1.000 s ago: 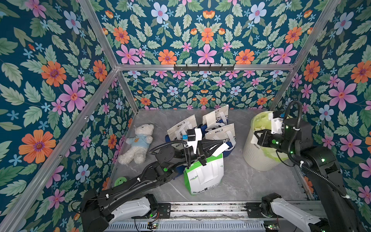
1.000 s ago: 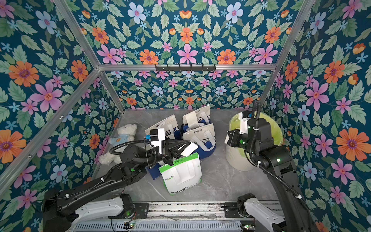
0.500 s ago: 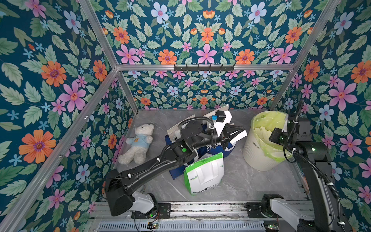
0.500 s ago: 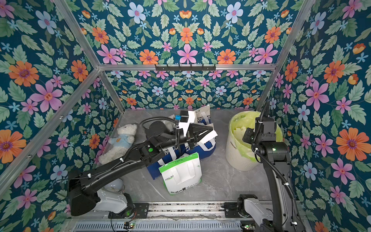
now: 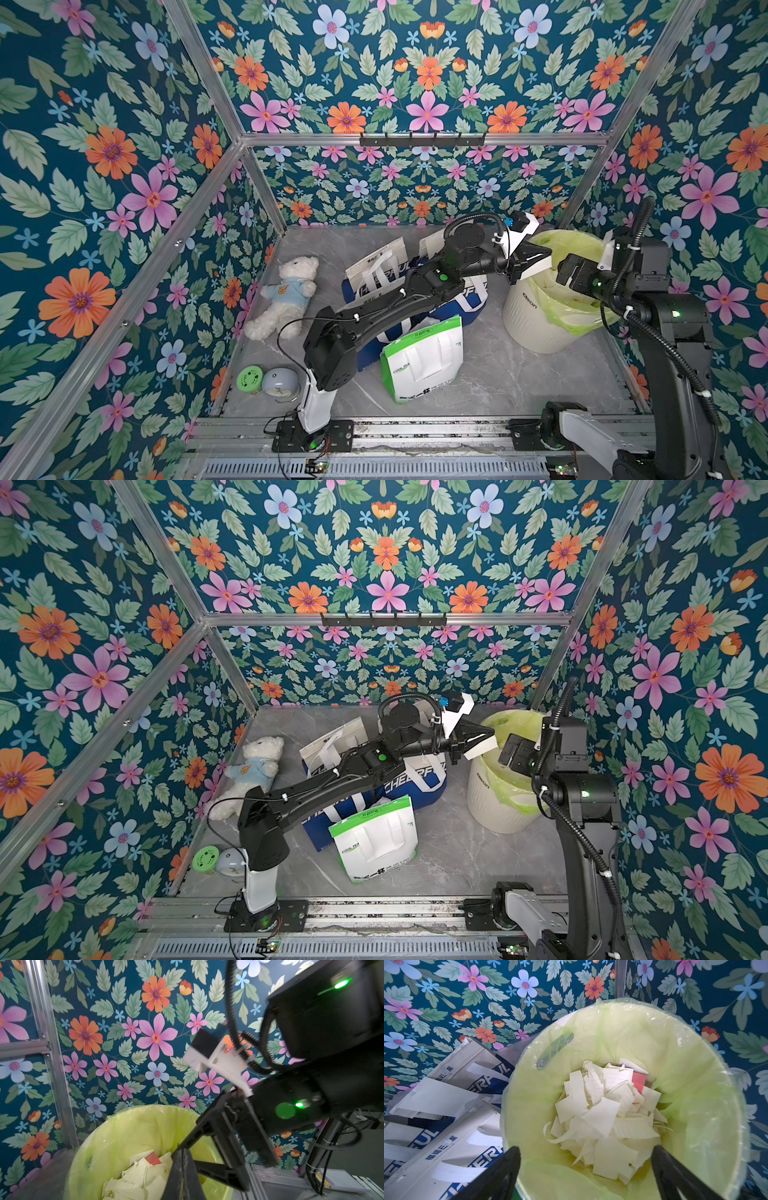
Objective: Shred takeout receipts and throw away
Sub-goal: Place the takeout receipt in the trash bin.
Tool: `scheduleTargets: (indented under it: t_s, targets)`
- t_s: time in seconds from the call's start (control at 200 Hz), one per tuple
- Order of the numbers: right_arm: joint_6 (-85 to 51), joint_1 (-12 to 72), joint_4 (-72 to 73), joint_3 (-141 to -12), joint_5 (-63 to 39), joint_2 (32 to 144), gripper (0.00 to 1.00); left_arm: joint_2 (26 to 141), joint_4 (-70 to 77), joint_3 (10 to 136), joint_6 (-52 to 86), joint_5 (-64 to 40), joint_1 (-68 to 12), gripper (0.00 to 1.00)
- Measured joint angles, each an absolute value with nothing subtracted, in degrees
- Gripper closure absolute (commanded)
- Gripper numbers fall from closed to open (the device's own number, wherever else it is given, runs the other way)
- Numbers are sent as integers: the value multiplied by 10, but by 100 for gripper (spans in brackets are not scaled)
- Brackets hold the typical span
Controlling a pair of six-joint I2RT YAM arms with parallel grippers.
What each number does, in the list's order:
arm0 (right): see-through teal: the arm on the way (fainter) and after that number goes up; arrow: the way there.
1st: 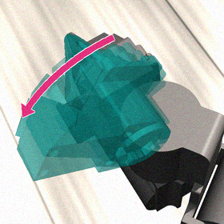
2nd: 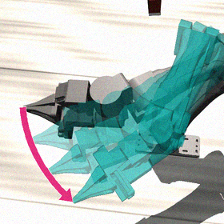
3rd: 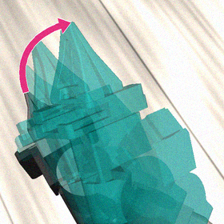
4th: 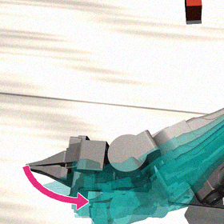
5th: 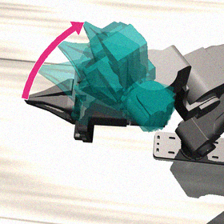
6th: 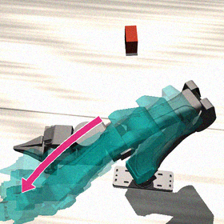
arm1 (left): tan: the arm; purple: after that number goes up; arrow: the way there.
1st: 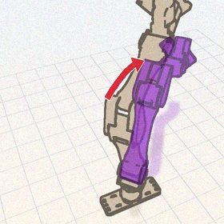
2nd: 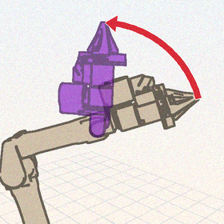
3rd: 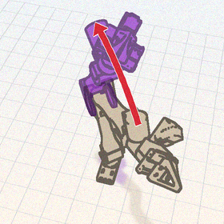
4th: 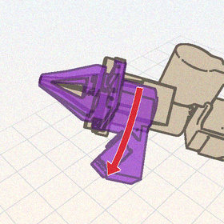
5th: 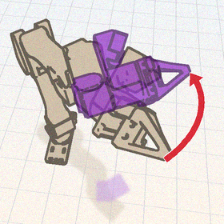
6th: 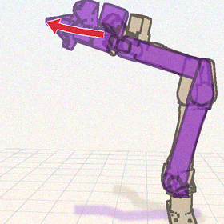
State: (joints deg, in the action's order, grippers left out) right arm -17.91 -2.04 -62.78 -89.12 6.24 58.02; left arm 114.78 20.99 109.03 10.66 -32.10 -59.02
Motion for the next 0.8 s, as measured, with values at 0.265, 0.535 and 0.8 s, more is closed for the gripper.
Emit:
scheduleTargets:
  t_s: [0.265,0.535,0.8]
  targets:
    - [-196,-20,-619,-897,75,453,4,1302,210,1279,165,-314,-595,100]
    - [-199,-20,-593,-879,13,410,4,1362,218,1316,208,-287,-596,1]
    - [-200,-20,-588,-853,-29,408,5,1327,204,1292,176,-269,-596,1]
